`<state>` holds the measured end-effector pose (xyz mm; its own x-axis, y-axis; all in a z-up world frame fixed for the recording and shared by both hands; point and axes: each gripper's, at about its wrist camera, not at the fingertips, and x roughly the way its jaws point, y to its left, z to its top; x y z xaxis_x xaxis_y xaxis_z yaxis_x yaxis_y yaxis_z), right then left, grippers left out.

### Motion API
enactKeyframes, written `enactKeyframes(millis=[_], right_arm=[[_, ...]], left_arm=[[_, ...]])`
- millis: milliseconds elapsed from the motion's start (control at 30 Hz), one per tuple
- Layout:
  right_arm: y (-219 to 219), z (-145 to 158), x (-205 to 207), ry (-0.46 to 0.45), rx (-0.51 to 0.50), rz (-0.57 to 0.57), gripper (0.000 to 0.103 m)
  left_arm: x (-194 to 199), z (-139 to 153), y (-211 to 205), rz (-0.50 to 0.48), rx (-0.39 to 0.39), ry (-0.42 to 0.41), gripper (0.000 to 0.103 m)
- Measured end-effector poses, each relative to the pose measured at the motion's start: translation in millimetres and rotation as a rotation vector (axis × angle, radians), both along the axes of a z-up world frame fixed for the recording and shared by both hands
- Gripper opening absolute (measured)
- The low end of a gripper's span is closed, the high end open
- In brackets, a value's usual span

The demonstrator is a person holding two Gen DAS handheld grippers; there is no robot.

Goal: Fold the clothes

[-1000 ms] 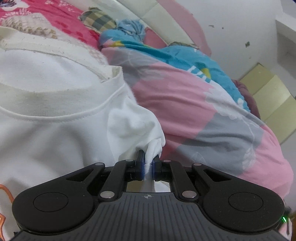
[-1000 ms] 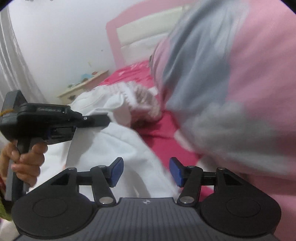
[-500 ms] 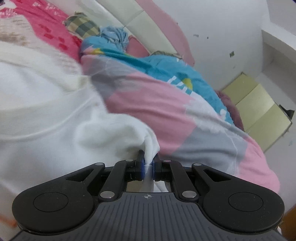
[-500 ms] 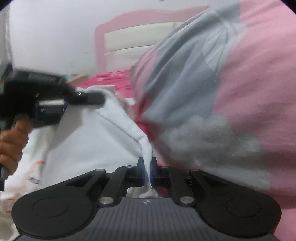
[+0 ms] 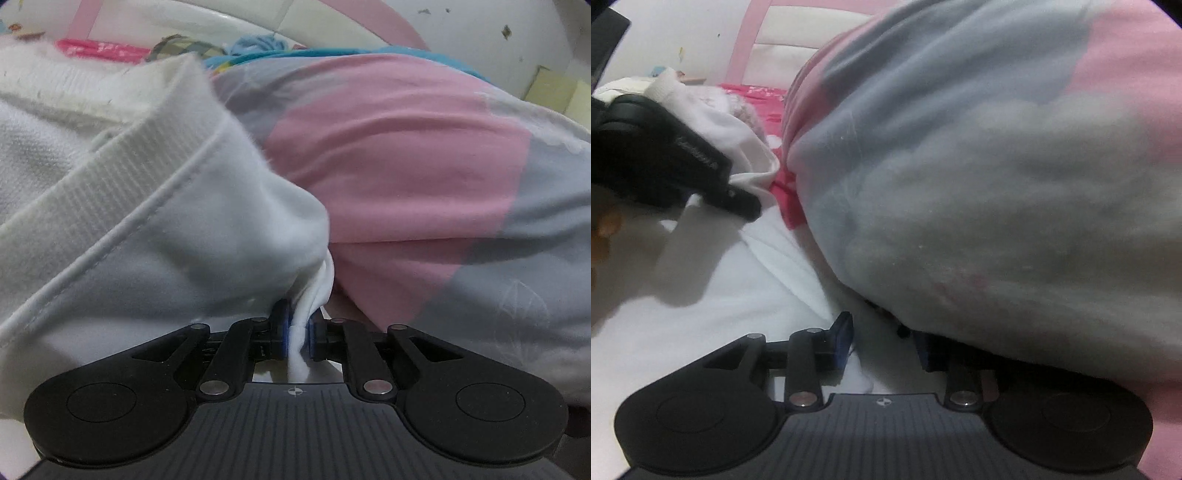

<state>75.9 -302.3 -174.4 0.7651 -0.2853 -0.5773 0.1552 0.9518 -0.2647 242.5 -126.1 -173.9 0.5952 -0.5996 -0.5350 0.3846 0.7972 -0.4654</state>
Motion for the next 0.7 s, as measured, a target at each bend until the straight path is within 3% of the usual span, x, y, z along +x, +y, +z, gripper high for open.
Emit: enactKeyframes(millis=[100, 233, 333, 533, 600, 700], right_arm=[[4, 12, -26, 0.01, 0.064, 0.028, 0.047], [-8, 32, -70, 0.006, 0.187, 0.056, 0.049], [-21, 36, -93, 0.027, 0.285, 0.039, 0.048], [-40, 39, -111, 0.025, 0.495, 0.02, 0.038], [-44, 38, -106, 0.038, 0.555, 0.004, 0.03], [-49, 40, -106, 0.059, 0.635, -0.022, 0.028]], left_arm=[[6, 2, 7, 0.006, -0.05, 0.059, 0.014], [17, 7, 18, -0.007, -0.1, 0.186, 0.035], [22, 9, 25, -0.034, -0.139, 0.295, 0.041], [15, 8, 51, -0.042, -0.285, 0.449, 0.051], [5, 7, 61, -0.044, -0.305, 0.475, 0.051], [-20, 10, 76, -0.077, -0.282, 0.488, 0.052]])
